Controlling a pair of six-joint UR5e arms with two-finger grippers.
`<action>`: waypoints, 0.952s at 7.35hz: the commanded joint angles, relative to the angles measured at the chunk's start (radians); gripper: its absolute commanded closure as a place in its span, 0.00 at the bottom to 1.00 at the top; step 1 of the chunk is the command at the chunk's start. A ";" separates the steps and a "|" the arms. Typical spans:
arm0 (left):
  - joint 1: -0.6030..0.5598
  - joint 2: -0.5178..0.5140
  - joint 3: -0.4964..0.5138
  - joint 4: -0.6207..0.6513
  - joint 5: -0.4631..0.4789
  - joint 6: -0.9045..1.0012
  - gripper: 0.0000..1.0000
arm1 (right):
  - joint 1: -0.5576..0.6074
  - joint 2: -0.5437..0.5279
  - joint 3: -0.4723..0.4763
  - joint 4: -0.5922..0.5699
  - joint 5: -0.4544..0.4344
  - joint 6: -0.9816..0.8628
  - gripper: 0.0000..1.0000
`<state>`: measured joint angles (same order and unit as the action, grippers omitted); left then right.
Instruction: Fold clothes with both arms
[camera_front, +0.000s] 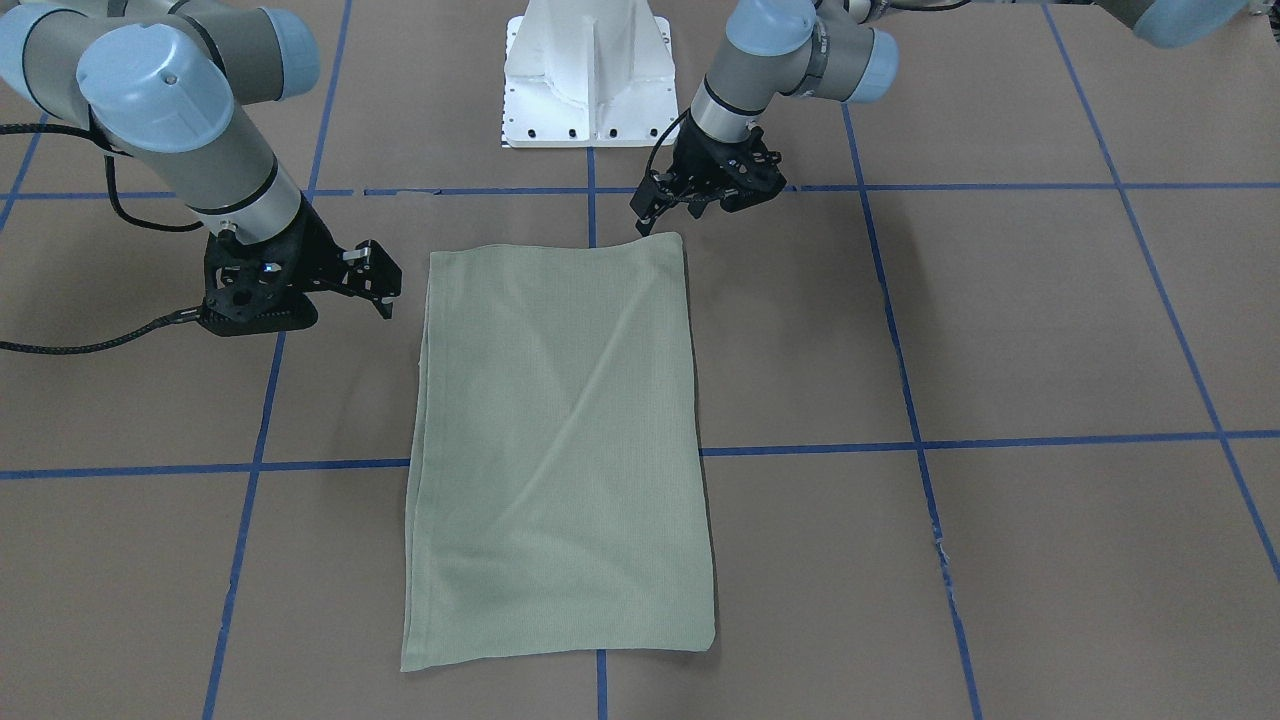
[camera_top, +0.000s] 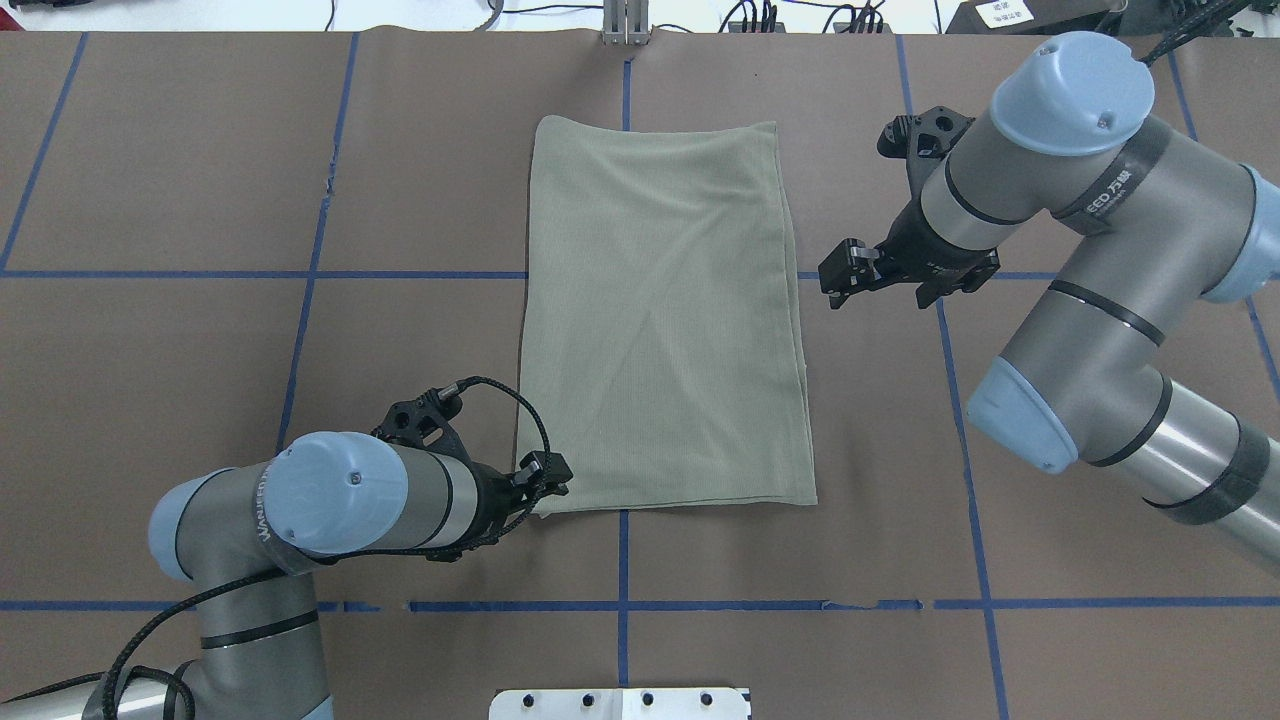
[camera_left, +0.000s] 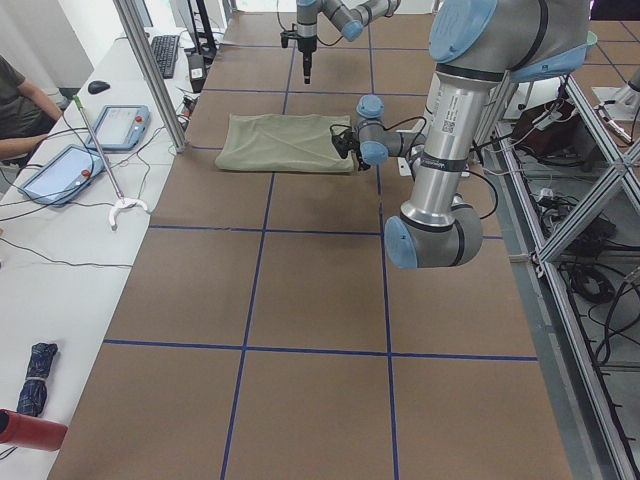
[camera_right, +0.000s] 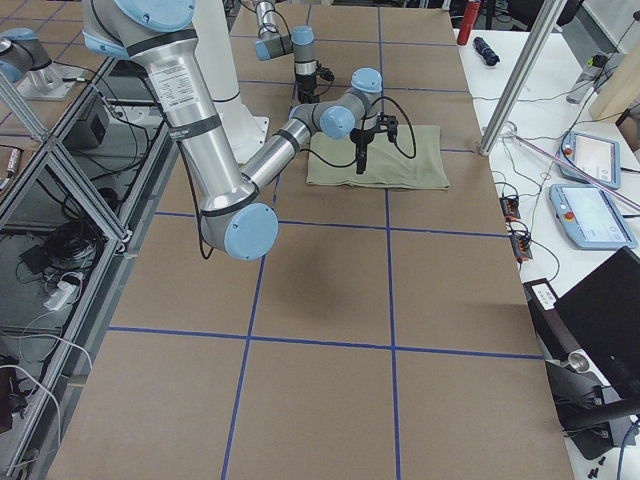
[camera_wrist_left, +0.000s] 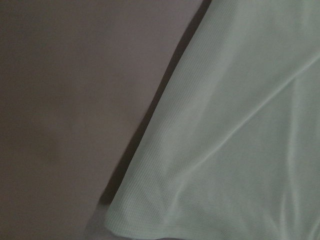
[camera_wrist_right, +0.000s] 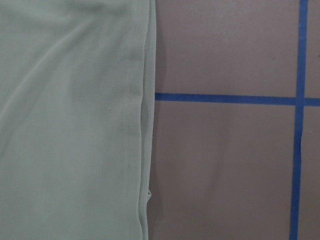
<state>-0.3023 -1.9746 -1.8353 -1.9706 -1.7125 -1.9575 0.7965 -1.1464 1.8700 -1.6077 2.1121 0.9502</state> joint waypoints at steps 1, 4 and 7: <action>0.002 -0.018 0.011 0.051 0.020 0.003 0.04 | -0.006 -0.001 -0.003 0.000 -0.003 0.001 0.00; 0.002 -0.020 0.021 0.058 0.039 0.017 0.13 | -0.008 -0.001 -0.011 0.000 -0.003 0.001 0.00; 0.002 -0.046 0.043 0.058 0.047 0.017 0.22 | -0.010 -0.001 -0.011 0.000 -0.004 0.001 0.00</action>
<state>-0.3007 -2.0030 -1.8088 -1.9130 -1.6719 -1.9411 0.7874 -1.1474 1.8593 -1.6072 2.1079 0.9511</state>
